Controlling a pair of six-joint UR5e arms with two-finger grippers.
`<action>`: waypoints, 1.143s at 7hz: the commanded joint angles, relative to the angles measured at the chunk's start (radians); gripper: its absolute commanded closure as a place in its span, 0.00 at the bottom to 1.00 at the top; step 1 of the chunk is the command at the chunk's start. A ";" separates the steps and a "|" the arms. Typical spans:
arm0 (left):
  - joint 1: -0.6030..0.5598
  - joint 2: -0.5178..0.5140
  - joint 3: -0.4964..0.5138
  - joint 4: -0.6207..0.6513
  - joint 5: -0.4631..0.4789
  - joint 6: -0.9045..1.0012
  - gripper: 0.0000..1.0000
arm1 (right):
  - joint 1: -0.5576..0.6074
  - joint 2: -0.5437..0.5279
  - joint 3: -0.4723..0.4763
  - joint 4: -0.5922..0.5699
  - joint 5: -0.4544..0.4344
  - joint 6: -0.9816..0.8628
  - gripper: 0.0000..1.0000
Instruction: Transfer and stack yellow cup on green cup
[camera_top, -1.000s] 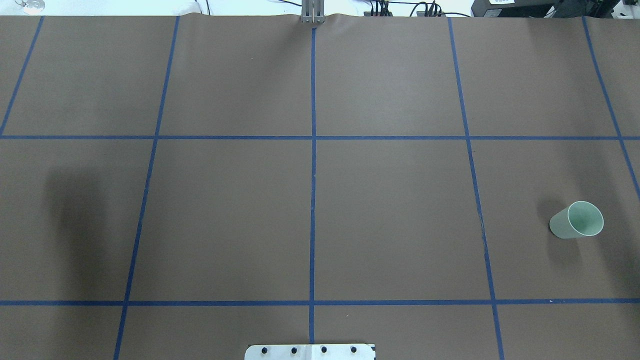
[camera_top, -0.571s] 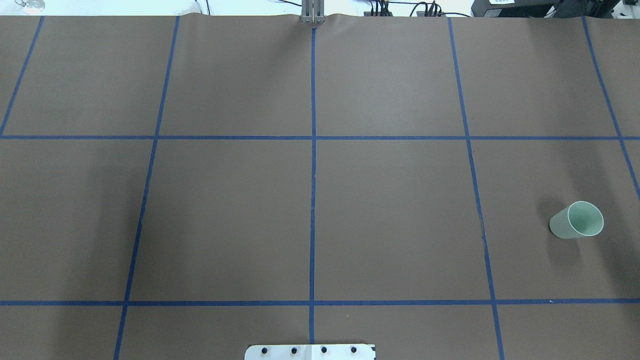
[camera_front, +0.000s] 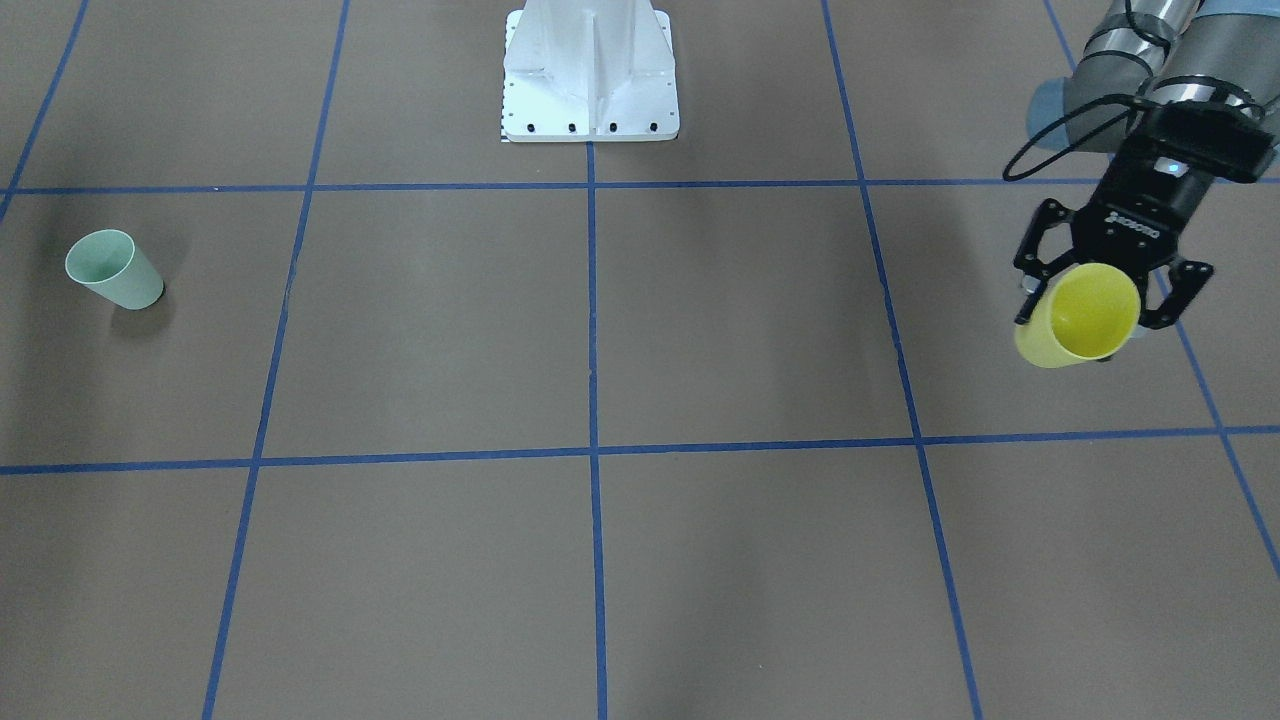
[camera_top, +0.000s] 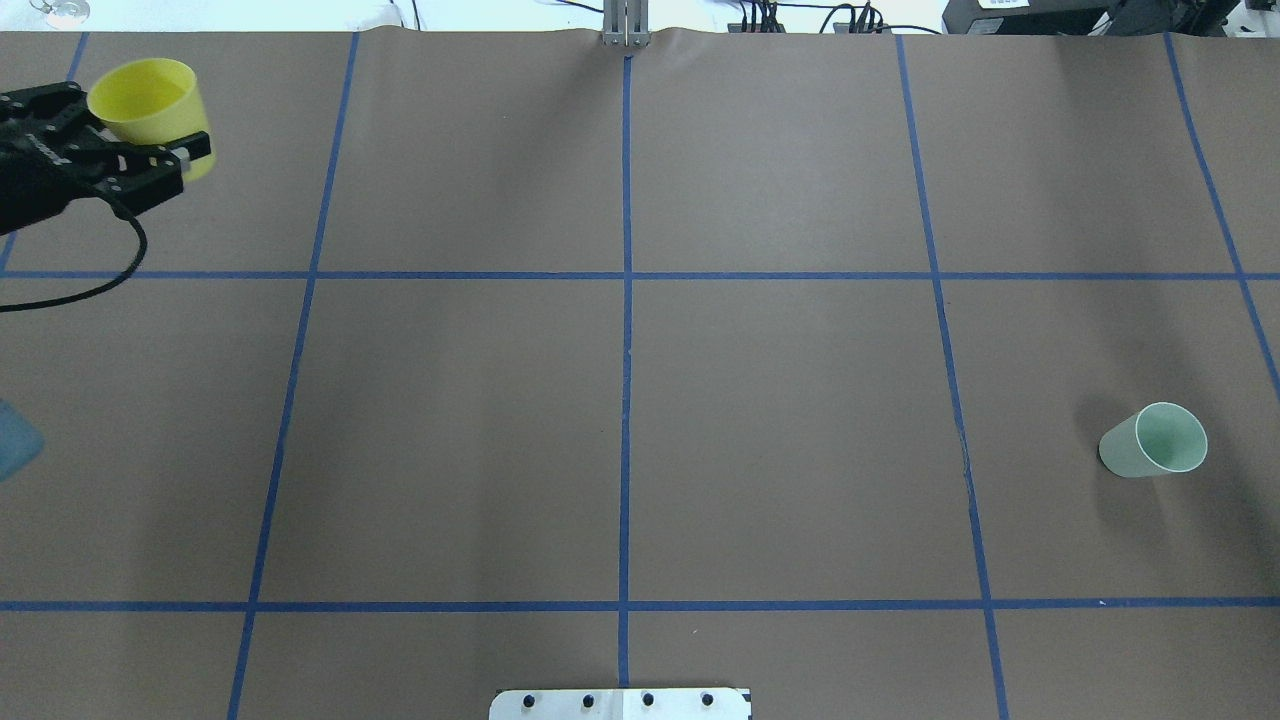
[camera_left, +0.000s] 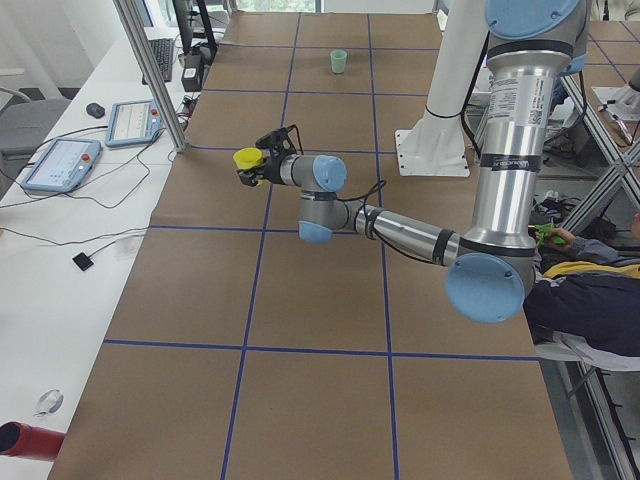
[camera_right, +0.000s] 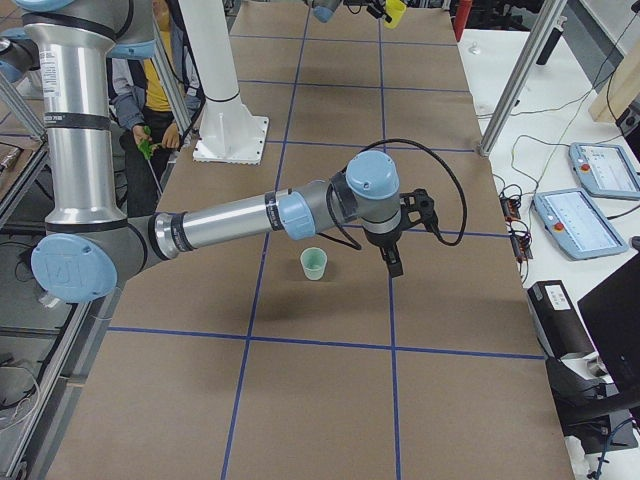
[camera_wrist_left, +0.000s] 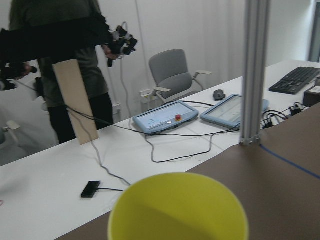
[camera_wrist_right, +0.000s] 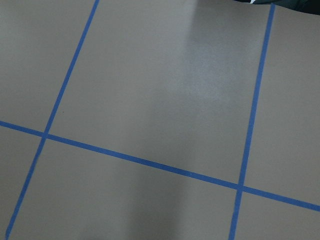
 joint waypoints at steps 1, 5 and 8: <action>0.158 -0.135 0.000 0.011 -0.029 0.004 0.94 | -0.080 0.100 0.011 0.008 0.060 0.210 0.00; 0.309 -0.261 0.009 0.076 -0.112 0.257 0.89 | -0.312 0.283 0.078 0.005 0.032 0.563 0.00; 0.306 -0.335 0.004 0.179 -0.210 0.418 0.83 | -0.489 0.447 0.095 0.004 -0.039 0.840 0.00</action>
